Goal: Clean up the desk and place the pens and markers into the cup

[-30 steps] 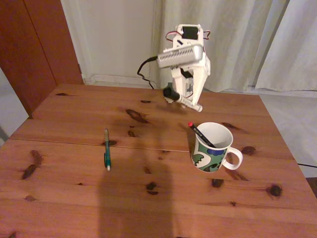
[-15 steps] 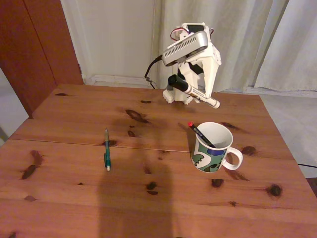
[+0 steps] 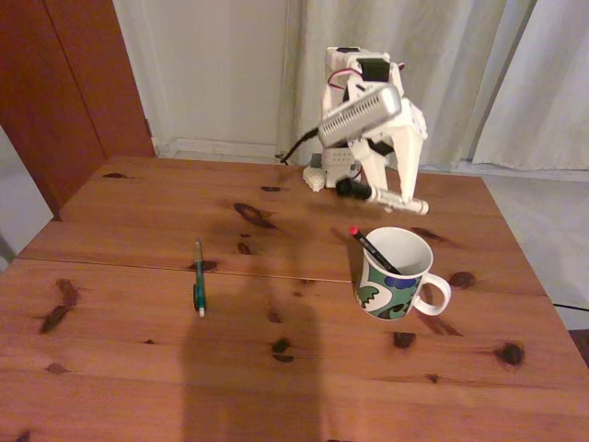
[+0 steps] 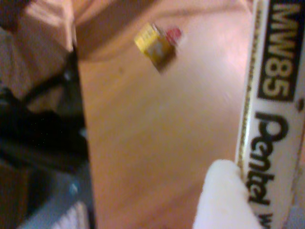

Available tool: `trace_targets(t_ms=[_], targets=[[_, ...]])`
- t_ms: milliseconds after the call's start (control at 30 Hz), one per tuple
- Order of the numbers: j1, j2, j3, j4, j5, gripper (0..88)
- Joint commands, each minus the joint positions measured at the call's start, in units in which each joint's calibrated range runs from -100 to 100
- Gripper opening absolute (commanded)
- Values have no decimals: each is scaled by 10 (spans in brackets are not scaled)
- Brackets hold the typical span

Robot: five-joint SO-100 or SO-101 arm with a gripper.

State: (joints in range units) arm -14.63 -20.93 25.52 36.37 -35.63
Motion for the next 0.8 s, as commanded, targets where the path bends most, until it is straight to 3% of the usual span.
trace_targets(t_ms=[0,667,767], targets=[[-11,-21,14,-11,-3,6],[-26,-192,162,-18,2,6],[-29,-192,182,-29,28,6]])
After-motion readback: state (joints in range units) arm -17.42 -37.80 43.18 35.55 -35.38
